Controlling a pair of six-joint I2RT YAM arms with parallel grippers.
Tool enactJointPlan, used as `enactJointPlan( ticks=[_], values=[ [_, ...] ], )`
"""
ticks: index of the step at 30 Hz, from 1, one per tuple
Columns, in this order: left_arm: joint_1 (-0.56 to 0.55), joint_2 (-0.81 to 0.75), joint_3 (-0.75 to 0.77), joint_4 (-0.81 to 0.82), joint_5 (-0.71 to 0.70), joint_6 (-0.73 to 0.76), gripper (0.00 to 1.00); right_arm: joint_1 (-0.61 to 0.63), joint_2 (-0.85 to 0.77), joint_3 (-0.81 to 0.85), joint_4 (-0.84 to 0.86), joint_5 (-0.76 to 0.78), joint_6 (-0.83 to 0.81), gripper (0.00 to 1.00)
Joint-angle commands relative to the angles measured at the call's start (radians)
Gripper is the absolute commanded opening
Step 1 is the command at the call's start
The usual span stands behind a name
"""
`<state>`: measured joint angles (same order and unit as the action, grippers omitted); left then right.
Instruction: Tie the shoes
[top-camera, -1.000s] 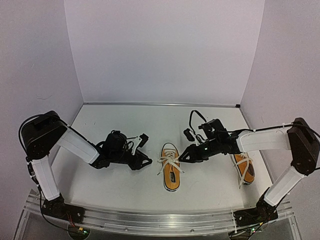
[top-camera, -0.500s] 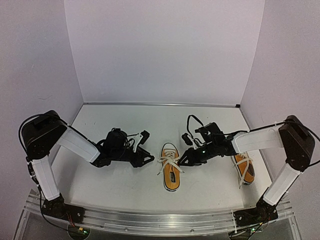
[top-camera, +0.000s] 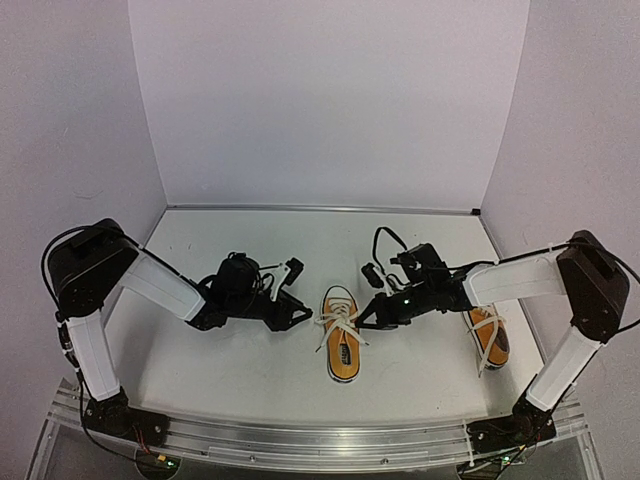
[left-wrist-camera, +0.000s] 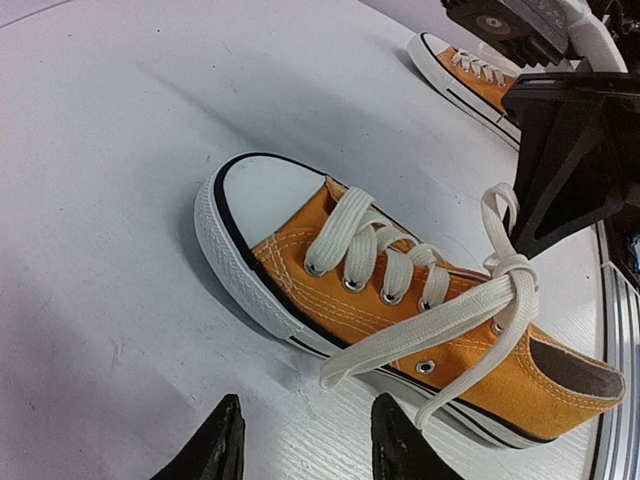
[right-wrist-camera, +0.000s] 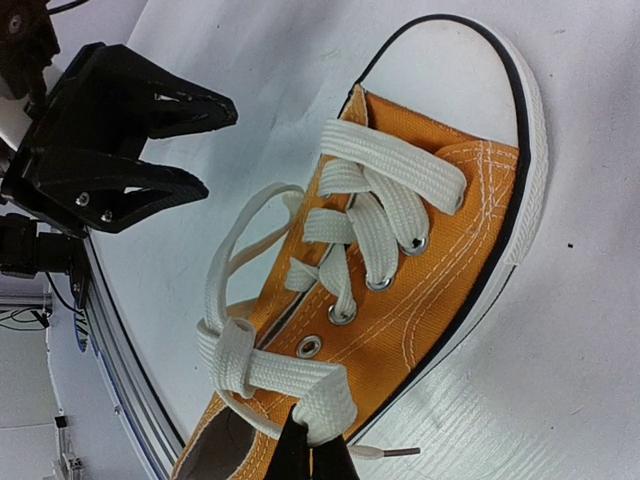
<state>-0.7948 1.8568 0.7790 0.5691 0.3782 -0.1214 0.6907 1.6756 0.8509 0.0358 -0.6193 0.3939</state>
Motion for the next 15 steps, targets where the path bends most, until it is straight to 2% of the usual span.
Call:
enactJointPlan(
  ticks=[1,15],
  values=[
    [0.006,0.043,0.053,0.017,0.068,0.039,0.4,0.006,-0.044,-0.001,0.022,0.004,0.001,0.0],
    [0.006,0.18,0.131,0.092,0.168,0.048,0.41,0.006,-0.06,-0.001,-0.007,0.03,-0.004,0.0]
  ],
)
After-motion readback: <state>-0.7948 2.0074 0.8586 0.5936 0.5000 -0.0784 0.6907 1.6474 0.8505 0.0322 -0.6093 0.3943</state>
